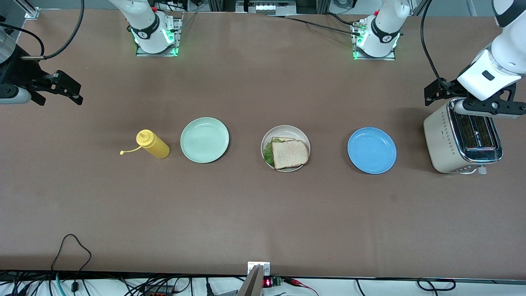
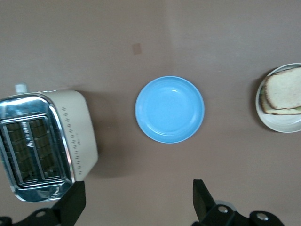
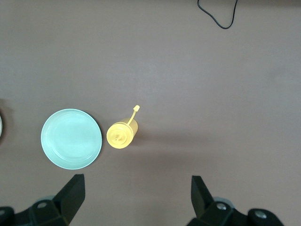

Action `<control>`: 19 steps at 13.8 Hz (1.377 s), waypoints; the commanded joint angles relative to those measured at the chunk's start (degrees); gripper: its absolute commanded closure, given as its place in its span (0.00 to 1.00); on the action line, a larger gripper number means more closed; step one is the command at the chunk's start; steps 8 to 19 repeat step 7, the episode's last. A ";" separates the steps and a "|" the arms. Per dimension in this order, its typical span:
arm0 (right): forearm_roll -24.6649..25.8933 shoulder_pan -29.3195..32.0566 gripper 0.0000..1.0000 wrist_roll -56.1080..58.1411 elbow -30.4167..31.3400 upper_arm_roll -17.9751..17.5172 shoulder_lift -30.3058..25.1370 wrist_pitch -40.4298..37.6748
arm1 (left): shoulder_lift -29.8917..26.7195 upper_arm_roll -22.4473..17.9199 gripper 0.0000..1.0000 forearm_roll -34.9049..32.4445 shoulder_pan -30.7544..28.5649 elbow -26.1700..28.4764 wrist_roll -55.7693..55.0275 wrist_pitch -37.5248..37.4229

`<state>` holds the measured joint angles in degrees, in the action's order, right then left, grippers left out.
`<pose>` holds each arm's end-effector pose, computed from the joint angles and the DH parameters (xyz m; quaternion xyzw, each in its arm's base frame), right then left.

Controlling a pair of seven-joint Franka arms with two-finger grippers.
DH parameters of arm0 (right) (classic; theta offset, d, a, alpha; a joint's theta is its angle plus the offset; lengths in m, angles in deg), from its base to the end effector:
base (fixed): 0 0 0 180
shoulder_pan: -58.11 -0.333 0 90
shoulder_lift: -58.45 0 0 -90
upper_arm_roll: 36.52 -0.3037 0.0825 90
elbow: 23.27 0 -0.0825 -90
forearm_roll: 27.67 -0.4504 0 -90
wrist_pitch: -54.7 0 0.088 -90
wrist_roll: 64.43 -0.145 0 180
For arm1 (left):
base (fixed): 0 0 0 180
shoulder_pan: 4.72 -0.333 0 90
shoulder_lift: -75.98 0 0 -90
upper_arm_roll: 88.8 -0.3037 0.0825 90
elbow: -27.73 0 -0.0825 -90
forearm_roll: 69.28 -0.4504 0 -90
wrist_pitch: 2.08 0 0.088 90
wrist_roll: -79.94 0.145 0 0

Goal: Make sandwich in beige plate with both arms

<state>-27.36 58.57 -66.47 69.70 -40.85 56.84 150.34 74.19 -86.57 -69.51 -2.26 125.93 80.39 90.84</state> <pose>0.6234 0.0419 0.5726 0.9992 0.0161 0.0374 0.0018 0.6068 -0.0494 0.5207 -0.9985 0.0450 0.0303 0.0037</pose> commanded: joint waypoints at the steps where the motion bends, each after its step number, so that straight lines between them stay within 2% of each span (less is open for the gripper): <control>1: -0.39 0.51 0.00 0.11 -0.69 -0.41 0.12 -0.10 | -0.15 -0.81 0.00 3.13 -0.17 -0.99 -0.28 -0.99; 19: -1.28 0.51 0.00 0.11 -0.60 -0.41 0.20 -0.10 | -0.15 -0.55 0.00 3.04 -0.17 -0.90 0.43 -0.81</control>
